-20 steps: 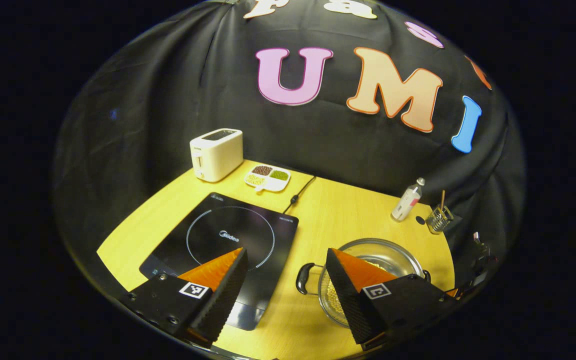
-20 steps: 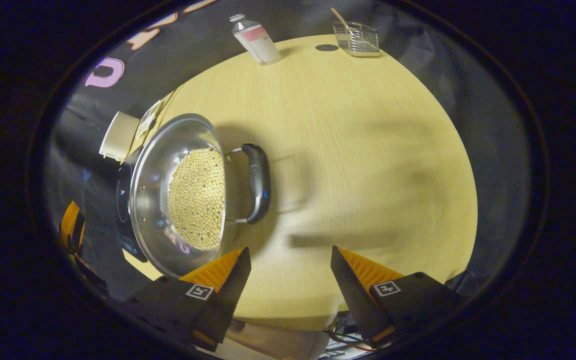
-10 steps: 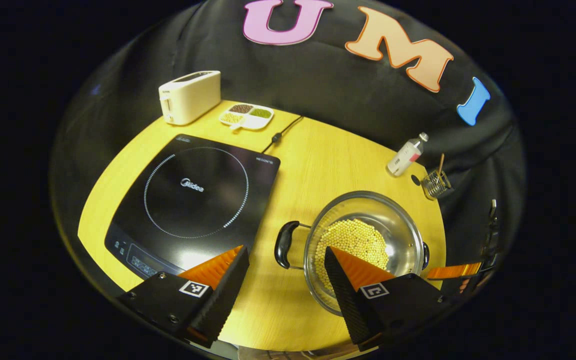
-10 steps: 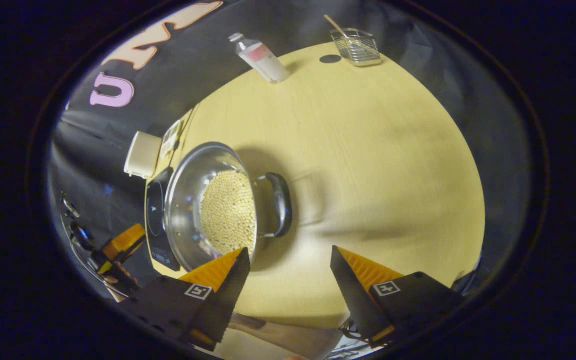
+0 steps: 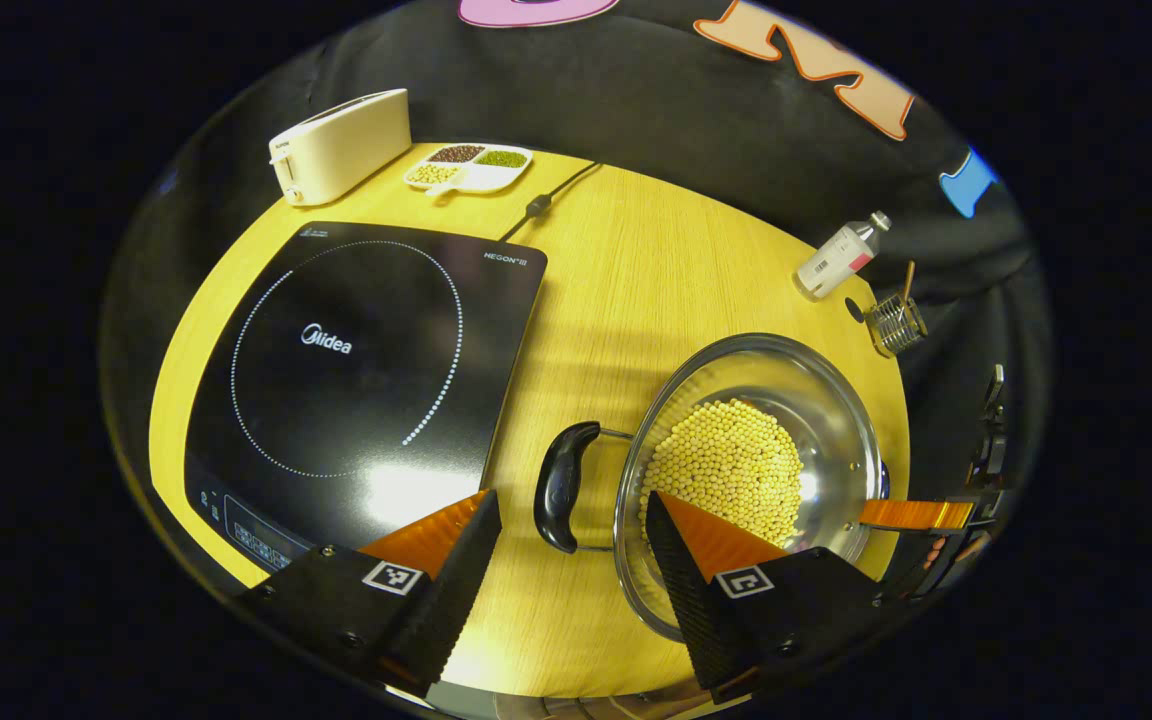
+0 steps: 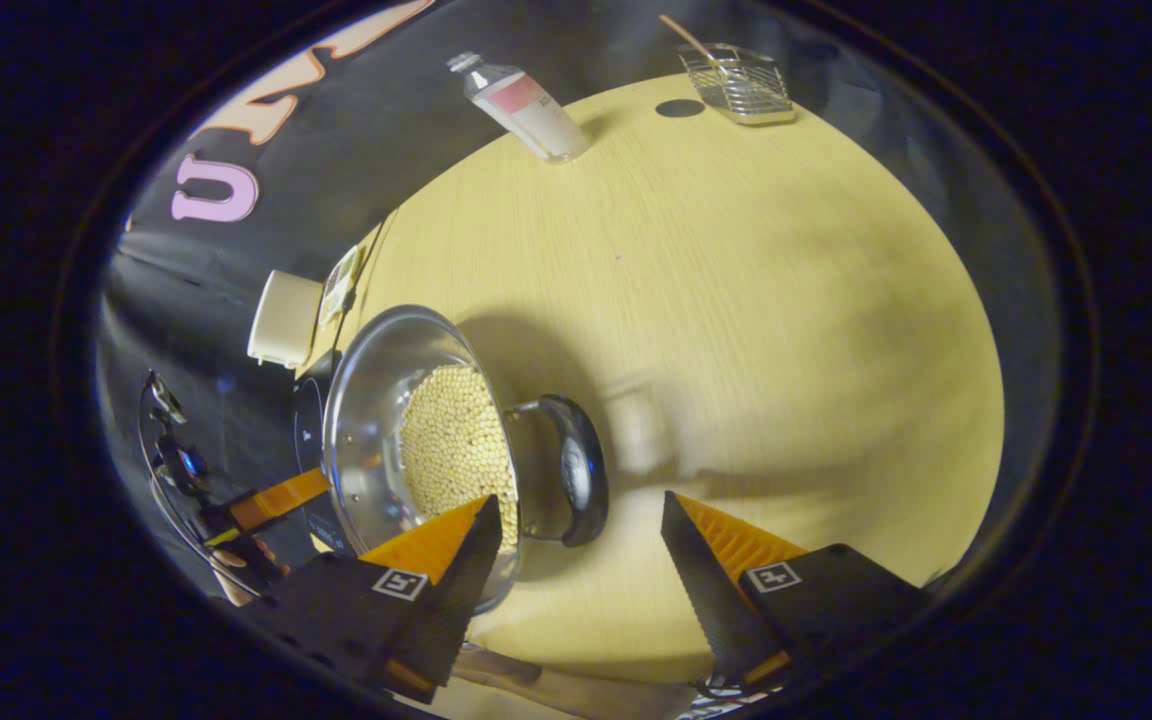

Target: First push the handle of the pot to place it horizontally, then grasp the pot with both hands and set it on the induction cooktop.

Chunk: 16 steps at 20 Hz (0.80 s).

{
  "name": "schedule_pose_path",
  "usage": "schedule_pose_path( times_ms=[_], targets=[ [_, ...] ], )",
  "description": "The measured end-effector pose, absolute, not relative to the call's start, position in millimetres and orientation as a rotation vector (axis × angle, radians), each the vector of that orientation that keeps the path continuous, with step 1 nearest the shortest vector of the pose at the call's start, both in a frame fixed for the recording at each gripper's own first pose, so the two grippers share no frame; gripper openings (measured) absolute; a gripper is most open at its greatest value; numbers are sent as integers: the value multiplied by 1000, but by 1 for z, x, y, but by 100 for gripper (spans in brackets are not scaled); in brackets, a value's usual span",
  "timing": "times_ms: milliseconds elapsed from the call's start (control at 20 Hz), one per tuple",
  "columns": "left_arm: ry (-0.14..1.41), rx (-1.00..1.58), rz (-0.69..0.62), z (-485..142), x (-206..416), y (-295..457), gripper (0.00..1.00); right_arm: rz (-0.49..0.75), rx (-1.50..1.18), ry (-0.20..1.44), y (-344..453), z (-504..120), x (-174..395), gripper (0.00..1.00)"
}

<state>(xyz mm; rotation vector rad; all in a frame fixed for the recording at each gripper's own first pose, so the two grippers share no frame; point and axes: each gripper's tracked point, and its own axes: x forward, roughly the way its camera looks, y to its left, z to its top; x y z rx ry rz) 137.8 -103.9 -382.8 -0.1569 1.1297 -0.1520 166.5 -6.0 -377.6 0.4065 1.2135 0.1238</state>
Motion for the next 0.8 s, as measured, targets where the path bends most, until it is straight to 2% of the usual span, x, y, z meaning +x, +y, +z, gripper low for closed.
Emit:
schedule_pose_path(
  times_ms=[250,350,400,450,500,550,700,750,800],
  targets=[
    [1201,-150,-136,-399,139,-109,90,129,421,1236,0,-393,176,97],
    [1221,-149,-130,-405,139,-109,89,136,408,1248,1,-399,176,75],
    [1228,-149,-131,-406,138,-111,89,147,407,1256,5,-402,174,94],
    [1233,-149,-131,-408,139,-112,89,152,403,1258,7,-404,175,75],
    [1240,-148,-131,-411,138,-113,89,155,399,1263,9,-406,176,84],
    [1245,-150,-131,-413,138,-114,89,160,399,1273,11,-408,177,75],
    [1256,-144,-127,-418,140,-114,80,161,397,1287,19,-418,180,75],
    [1261,-140,-127,-420,141,-114,78,163,405,1300,17,-408,180,57],
    [1269,-128,-130,-421,140,-114,73,163,407,1311,20,-416,179,58]
  ],
)
